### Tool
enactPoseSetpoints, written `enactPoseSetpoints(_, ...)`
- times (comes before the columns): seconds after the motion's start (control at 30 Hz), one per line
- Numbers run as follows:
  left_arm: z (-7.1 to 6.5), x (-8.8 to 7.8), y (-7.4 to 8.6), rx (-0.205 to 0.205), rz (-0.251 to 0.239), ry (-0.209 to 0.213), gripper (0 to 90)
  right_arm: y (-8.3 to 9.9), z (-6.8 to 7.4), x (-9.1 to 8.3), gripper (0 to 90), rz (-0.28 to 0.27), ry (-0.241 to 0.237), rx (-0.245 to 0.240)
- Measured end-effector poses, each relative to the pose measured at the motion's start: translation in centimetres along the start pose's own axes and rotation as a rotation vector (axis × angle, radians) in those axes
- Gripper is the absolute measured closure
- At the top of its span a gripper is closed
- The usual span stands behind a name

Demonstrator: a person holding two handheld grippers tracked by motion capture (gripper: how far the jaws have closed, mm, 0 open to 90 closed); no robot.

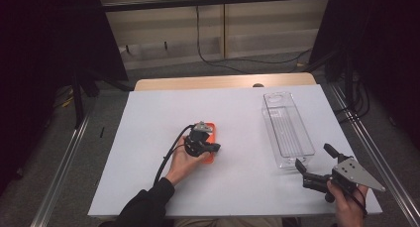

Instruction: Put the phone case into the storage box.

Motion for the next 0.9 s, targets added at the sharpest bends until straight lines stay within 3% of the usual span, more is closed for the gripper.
enactPoseSetpoints(0.47, 0.1, -1.0, 1.1, -0.008, 0.013, 0.007, 90.0, -0.1, 0.1, 0.1, 0.0, 0.001, -0.005, -0.001)
enactPoseSetpoints(0.7, -0.4, -1.2, 1.7, 0.007, 0.031, 0.006, 90.0, -0.1, 0.1, 0.1, 0.0, -0.003, -0.007, -0.004)
enactPoseSetpoints(0.9, -0.1, -1.8, 2.2, -0.025, 0.036, 0.017, 90.0, -0.1, 0.2, 0.1, 0.0, -0.004, -0.013, -0.004)
Point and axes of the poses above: each handheld gripper's, and its own axes: x roughly forward along the jaws, y roughly out of its underside, z roughly to its left, the point moved 5 cm from there along x, roughly forward along the jaws, and after that the axes turned 12 degrees about -x, right-handed, at the moved point
